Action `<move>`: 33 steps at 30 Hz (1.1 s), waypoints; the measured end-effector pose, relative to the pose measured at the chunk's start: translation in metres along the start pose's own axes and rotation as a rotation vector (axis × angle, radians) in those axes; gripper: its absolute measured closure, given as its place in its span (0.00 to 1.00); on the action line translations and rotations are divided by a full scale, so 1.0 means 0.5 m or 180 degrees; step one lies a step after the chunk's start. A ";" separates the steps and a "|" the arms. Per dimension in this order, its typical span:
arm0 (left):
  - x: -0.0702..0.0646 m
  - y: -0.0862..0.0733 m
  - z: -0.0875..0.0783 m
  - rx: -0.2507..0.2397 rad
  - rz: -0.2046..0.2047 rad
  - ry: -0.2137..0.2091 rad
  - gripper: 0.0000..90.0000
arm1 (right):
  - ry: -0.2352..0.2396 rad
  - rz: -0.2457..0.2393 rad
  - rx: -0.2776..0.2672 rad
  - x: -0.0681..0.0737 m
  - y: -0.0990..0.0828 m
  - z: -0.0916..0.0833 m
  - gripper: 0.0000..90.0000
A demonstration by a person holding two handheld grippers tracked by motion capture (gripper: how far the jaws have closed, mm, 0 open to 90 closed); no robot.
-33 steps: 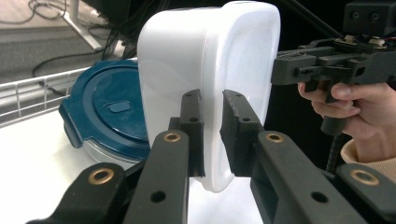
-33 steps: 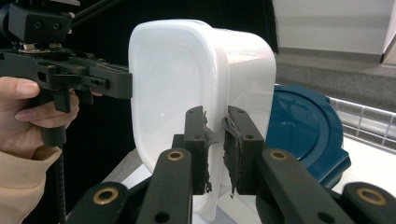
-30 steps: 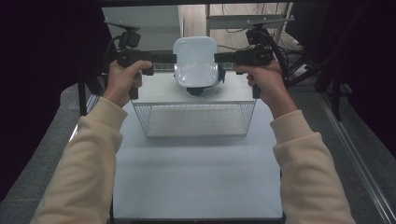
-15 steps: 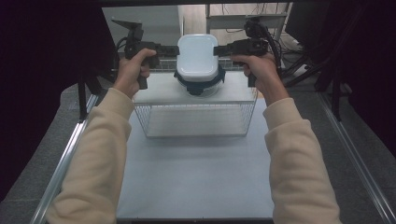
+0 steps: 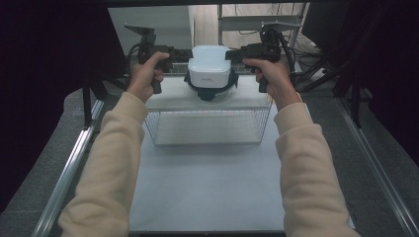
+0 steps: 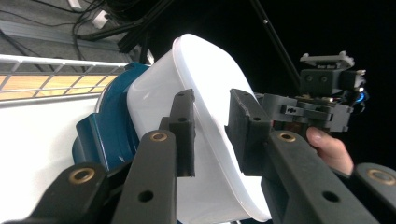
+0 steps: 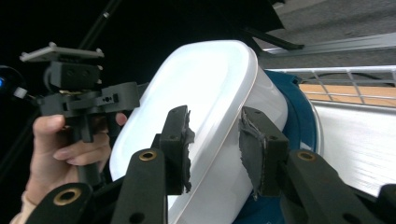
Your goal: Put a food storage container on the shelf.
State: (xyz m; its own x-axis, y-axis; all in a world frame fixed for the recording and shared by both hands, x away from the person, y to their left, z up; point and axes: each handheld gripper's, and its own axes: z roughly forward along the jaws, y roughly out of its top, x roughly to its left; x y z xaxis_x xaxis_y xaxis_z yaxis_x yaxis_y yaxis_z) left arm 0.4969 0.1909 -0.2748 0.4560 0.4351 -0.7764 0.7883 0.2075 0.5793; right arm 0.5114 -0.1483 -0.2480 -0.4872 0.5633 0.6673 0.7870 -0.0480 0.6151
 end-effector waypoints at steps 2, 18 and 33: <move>-0.002 -0.001 0.002 0.0021 0.0044 0.0058 0.75 | 0.0011 -0.0011 -0.0019 0.000 -0.003 -0.001 0.69; -0.069 -0.137 -0.121 -0.0434 0.1280 0.0744 0.30 | -0.0211 -0.1126 -0.0429 0.036 -0.100 -0.100 0.32; -0.024 -0.361 -0.169 -0.0180 0.1520 0.0884 0.27 | -0.0369 -0.1674 -0.0427 0.004 -0.300 -0.159 0.30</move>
State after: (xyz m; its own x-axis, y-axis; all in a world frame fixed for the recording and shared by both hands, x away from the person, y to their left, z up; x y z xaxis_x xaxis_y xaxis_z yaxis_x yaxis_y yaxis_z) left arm 0.3142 0.2224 -0.3489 0.6252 0.7054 -0.3341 0.4939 -0.0261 0.8691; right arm 0.3622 -0.2058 -0.3057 -0.7507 0.6265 0.2098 0.3899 0.1638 0.9062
